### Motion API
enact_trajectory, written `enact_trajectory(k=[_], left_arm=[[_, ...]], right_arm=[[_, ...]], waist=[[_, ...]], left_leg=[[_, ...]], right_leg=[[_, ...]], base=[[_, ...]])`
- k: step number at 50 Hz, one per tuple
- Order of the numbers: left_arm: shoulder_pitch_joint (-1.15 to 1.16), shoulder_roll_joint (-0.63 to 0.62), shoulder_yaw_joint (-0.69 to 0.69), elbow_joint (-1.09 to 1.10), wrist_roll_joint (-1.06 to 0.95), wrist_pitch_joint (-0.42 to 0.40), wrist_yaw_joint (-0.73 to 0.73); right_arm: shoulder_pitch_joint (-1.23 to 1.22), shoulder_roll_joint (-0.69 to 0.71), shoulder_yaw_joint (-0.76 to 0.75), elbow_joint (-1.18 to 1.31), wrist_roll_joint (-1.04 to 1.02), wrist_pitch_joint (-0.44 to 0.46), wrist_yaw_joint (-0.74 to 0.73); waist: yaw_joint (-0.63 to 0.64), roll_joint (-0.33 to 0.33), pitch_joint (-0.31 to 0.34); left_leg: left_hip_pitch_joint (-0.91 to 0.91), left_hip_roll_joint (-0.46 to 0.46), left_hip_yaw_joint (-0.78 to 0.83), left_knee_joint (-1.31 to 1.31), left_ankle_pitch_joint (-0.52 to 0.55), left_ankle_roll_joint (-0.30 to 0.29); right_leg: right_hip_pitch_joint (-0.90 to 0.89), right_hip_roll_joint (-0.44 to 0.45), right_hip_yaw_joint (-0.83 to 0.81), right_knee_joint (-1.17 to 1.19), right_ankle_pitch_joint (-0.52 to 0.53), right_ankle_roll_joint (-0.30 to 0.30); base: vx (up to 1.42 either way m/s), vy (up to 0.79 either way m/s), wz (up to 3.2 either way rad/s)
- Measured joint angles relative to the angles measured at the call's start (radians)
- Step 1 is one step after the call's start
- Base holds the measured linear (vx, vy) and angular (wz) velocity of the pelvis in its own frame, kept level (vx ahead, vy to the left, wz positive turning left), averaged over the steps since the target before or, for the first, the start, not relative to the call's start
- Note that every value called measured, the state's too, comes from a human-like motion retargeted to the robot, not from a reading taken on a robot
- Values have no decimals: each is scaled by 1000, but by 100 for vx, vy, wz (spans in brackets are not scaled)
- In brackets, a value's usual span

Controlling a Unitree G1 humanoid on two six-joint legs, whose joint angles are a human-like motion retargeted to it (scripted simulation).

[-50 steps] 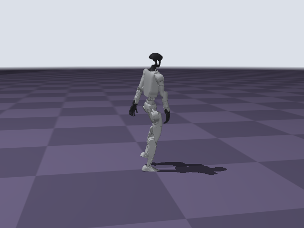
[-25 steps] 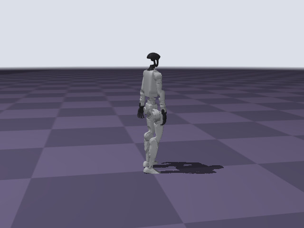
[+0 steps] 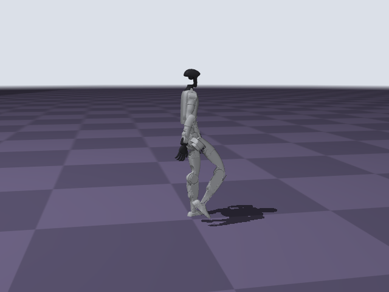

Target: Upper body actions

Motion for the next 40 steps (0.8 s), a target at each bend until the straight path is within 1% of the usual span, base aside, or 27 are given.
enact_trajectory(k=[2,5,10,13,16,20,21,22,23,24,25,26,28,30,34,40], left_arm=[[-42,-5,-8,-36,-8,-7,7],[-78,-11,-16,-72,-7,-18,11],[-103,-1,-25,-86,20,-24,34],[-86,7,-35,-73,48,-23,41],[-46,7,-48,-49,67,-16,35],[13,7,-57,-7,81,-1,4],[34,3,-63,8,88,5,-3],[55,0,-69,22,95,12,-11],[73,0,-72,33,102,18,-20],[90,-1,-74,42,108,23,-27],[105,-1,-76,49,113,27,-34],[124,-2,-78,55,118,32,-38],[165,-2,-75,58,132,33,-37],[197,1,-74,55,147,24,-19],[239,6,-61,56,187,23,16],[268,20,-56,51,203,34,-13]], right_arm=[[27,2,-13,15,7,12,17],[51,10,-19,22,-1,25,20],[49,27,-11,11,-32,28,50],[38,37,2,-13,-45,17,73],[24,49,15,-42,-51,5,76],[3,60,34,-73,-57,-7,70],[-3,61,39,-83,-58,-11,67],[-10,62,44,-92,-61,-15,63],[-17,64,50,-100,-64,-18,60],[-25,64,56,-106,-67,-20,57],[-32,65,61,-112,-70,-22,54],[-40,67,66,-120,-76,-24,53],[-58,70,77,-137,-92,-29,58],[-70,71,87,-150,-107,-36,69],[-84,72,103,-174,-132,-43,73],[-64,63,109,-157,-137,-38,45]], waist=[[-2,-6,-5],[-5,-12,-15],[2,-15,-15],[10,-15,-30],[29,-19,-50],[52,-37,-79],[61,-47,-89],[70,-55,-98],[77,-62,-103],[86,-69,-106],[97,-76,-109],[93,-86,-112],[92,-102,-114],[99,-112,-115],[104,-111,-121],[71,-97,-115]], left_leg=[[-5,-1,4,-1,3,6],[-14,0,4,0,5,9],[-10,2,15,-3,4,9],[-11,0,27,-7,3,6],[-12,-13,39,-13,2,4],[-16,-46,50,-23,-1,2],[-21,-65,52,-25,-2,3],[-24,-82,52,-27,-4,4],[-25,-94,52,-28,-6,4],[-26,-105,55,-29,-8,3],[-25,-116,59,-30,-10,1],[-28,-131,45,-31,-11,2],[-30,-155,26,-32,-12,0],[-34,-169,19,-32,-13,-4],[-61,-164,20,-26,-10,-18],[-75,-140,18,-28,9,-32]], right_leg=[[-56,19,7,47,6,16],[-91,33,-5,63,8,21],[-47,76,-13,-23,32,45],[20,101,-6,-132,49,56],[119,132,21,-293,89,69],[247,151,71,-538,153,88],[290,141,81,-632,180,93],[331,135,96,-716,177,98],[368,139,121,-781,113,101],[400,124,98,-831,54,96],[429,99,51,-874,-3,85],[451,97,48,-930,-45,69],[481,90,33,-1021,-101,36],[492,77,-24,-1077,-97,18],[474,72,3,-1113,-66,33],[469,96,15,-1114,-84,10]], base=[[0,0,0],[0,0,0],[-1,1,-14],[1,0,-27],[4,-1,-28],[5,-4,-23],[4,-4,-23],[3,-3,-20],[3,-5,-22],[3,-7,-28],[3,-8,-8],[2,-9,12],[-1,-11,13],[-3,-12,-23],[-9,-12,-20],[-6,-17,20]])
